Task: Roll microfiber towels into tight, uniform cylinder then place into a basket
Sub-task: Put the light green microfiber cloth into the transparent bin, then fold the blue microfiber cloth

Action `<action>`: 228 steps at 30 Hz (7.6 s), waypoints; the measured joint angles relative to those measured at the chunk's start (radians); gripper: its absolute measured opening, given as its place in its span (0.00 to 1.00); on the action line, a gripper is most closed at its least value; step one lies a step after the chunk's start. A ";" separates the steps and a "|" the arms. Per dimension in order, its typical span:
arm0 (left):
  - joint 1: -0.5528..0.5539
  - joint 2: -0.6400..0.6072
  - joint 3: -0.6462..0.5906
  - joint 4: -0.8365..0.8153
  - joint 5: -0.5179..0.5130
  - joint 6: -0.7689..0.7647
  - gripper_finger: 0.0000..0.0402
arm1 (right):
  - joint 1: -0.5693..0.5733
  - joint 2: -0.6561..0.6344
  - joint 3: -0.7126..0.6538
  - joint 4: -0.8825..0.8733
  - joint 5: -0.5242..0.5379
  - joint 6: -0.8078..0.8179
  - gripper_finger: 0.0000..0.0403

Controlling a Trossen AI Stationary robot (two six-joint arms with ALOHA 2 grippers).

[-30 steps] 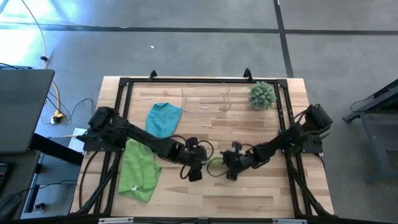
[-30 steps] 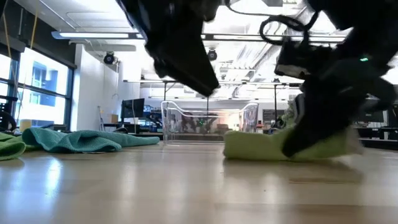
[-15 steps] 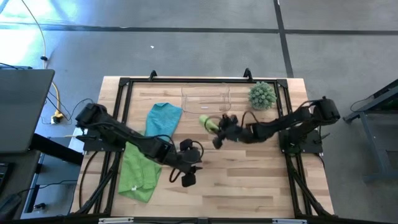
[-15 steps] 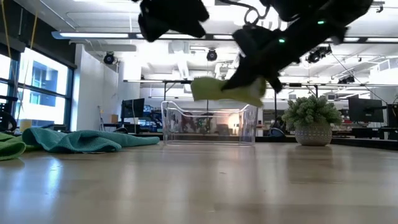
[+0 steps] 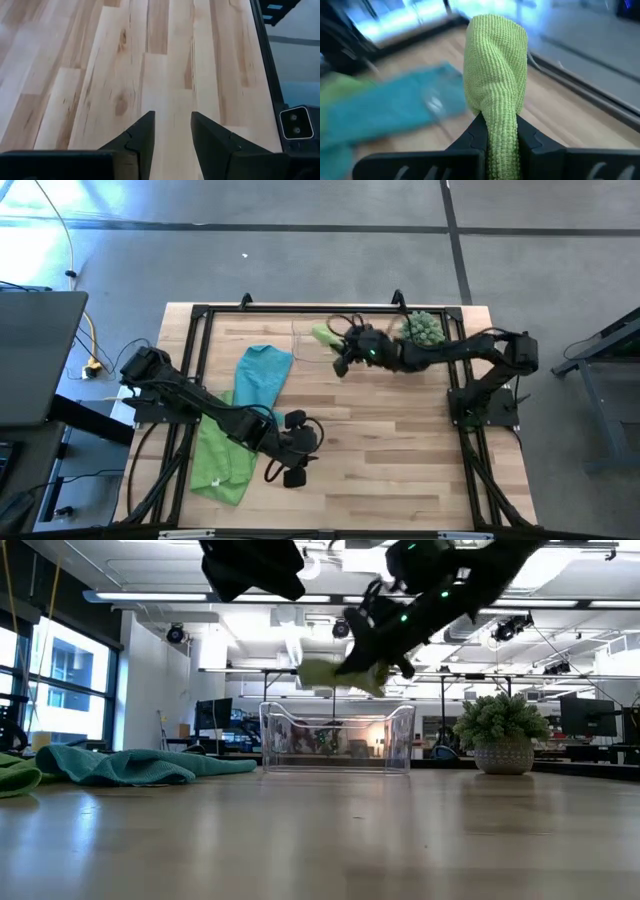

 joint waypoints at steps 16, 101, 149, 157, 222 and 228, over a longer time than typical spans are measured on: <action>0.001 0.000 0.000 -0.150 -0.002 -0.133 0.29 | -0.166 0.229 0.225 -0.294 -0.296 -0.560 0.04; 0.326 -0.060 -0.475 0.130 0.023 -0.332 0.29 | 0.412 -0.409 0.139 -0.877 -0.513 -0.051 0.48; -0.061 -0.042 -0.389 0.209 0.131 0.234 0.29 | 0.703 0.315 -0.011 -0.116 0.126 -0.182 0.27; -0.066 -0.042 -0.389 0.219 -0.038 0.254 0.29 | 0.712 0.293 0.089 -0.327 0.034 -0.004 0.04; 0.109 -0.041 -0.388 1.110 -0.604 0.603 0.50 | 0.371 0.257 1.196 -1.714 0.275 0.657 0.00; 0.142 -0.041 -0.388 1.157 -0.553 0.604 0.49 | 0.344 0.257 1.156 -1.658 0.289 0.757 0.00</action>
